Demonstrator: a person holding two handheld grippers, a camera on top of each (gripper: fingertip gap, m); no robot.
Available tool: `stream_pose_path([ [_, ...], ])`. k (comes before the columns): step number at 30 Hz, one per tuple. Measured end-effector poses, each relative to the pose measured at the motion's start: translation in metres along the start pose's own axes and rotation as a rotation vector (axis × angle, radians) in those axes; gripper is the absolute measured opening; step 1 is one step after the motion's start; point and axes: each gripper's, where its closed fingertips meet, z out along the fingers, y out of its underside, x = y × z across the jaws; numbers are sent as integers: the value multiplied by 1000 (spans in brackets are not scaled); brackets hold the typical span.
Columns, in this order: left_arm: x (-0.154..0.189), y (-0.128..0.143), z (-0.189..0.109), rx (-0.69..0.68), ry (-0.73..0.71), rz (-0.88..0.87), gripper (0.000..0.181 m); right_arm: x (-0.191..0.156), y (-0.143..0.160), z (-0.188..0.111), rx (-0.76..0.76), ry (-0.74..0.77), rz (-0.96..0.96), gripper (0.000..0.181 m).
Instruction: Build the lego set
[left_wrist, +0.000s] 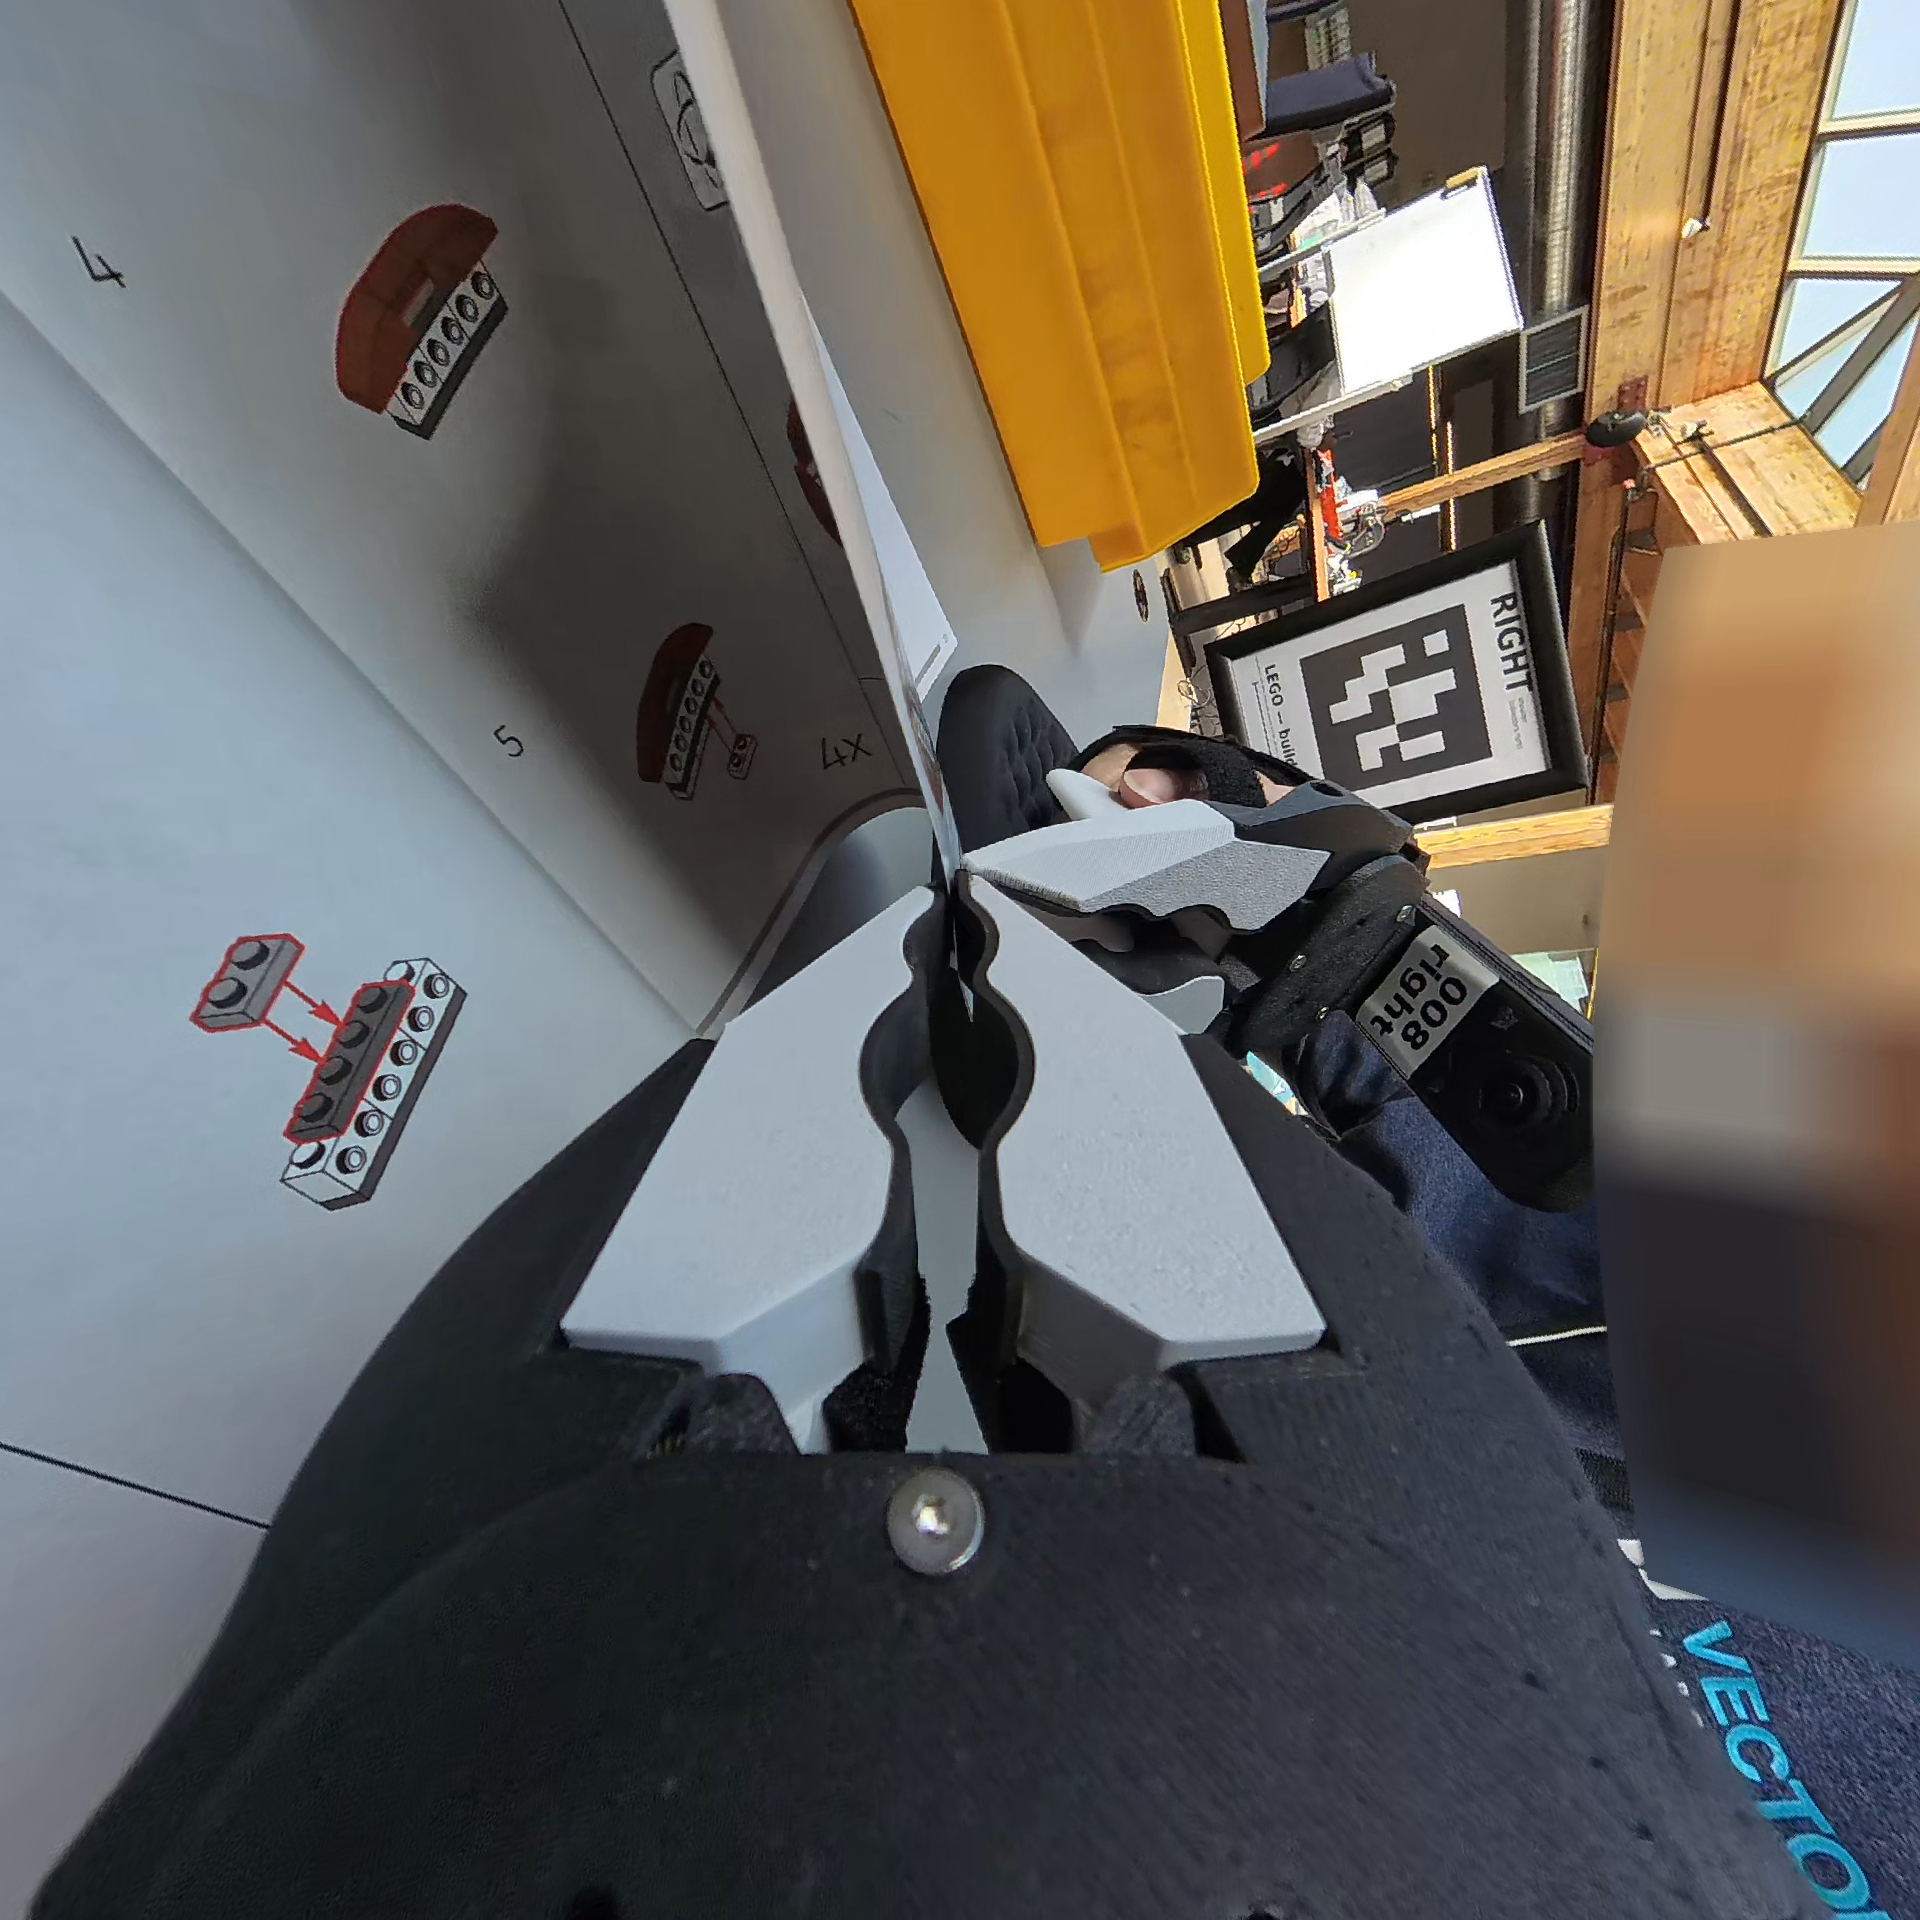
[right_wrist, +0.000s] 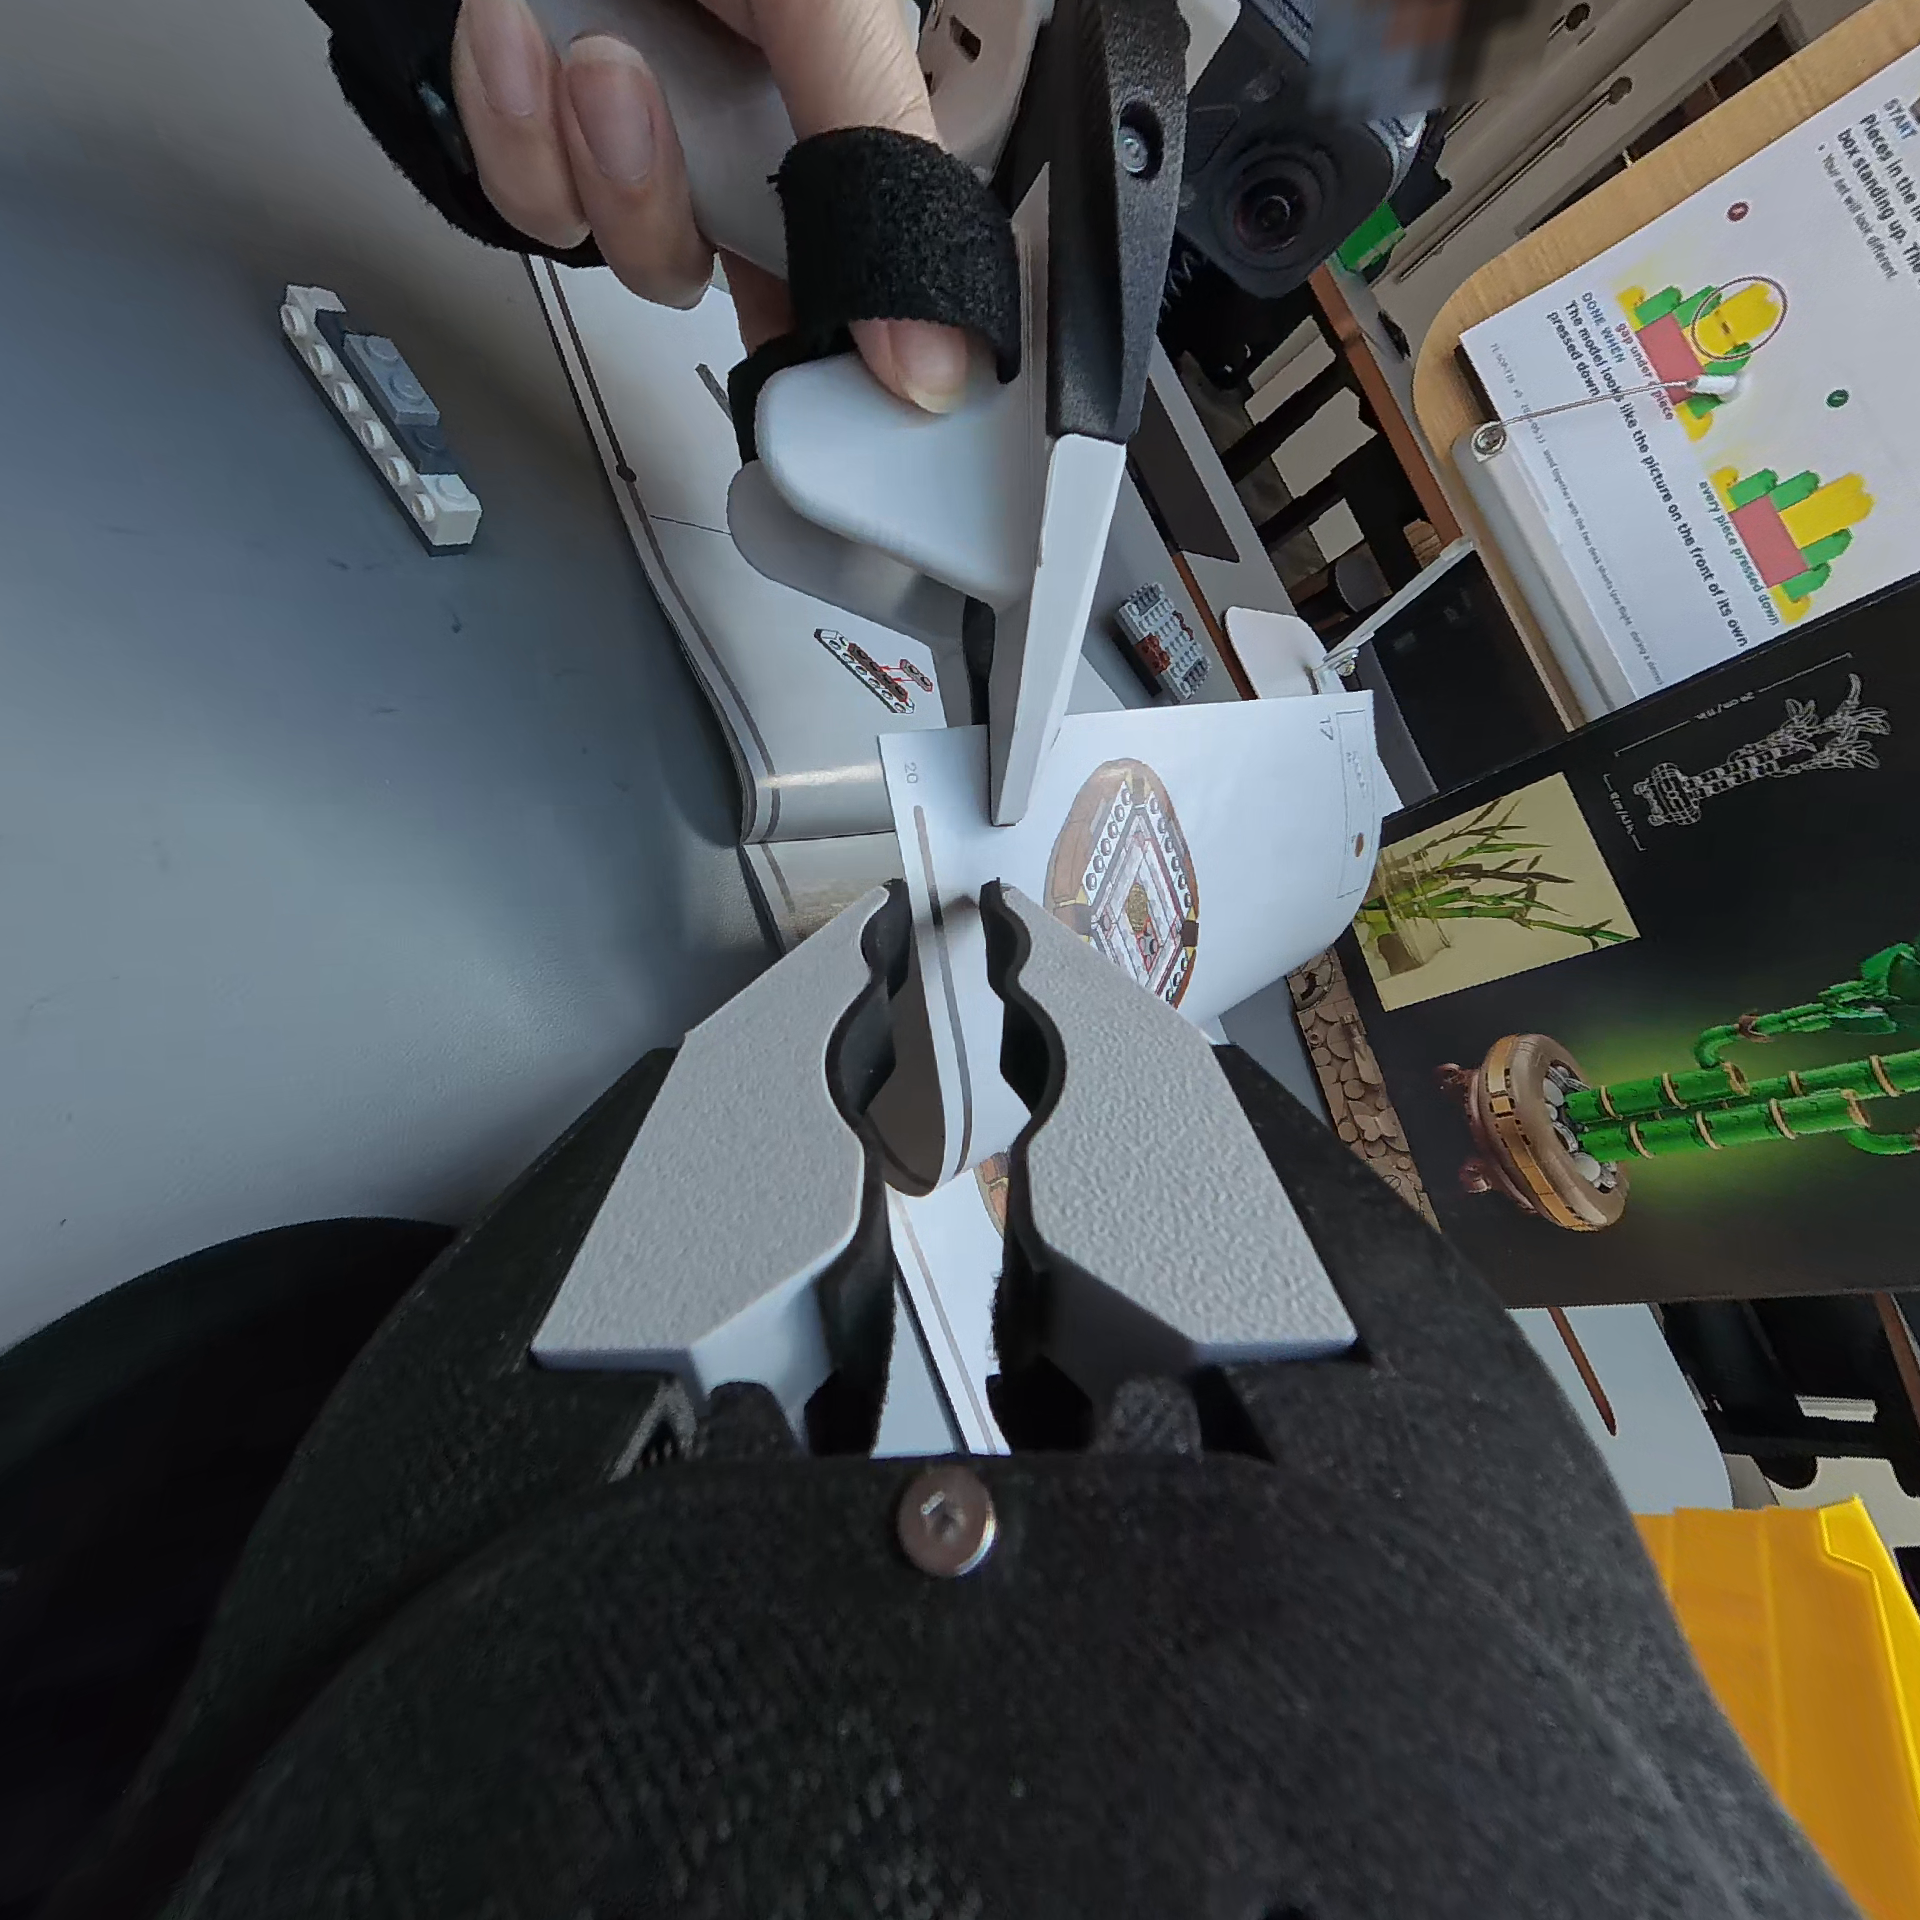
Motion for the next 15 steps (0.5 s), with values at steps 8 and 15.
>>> stream_pose_path([
  [8, -1, 0, 1, -6, -5, -2, 0, -2, 1, -1, 9, -21, 6, 8],
  [15, -2, 3, 2, -31, -23, 10, 0, -6, 2, 0, 19, -64, 33, 9],
])
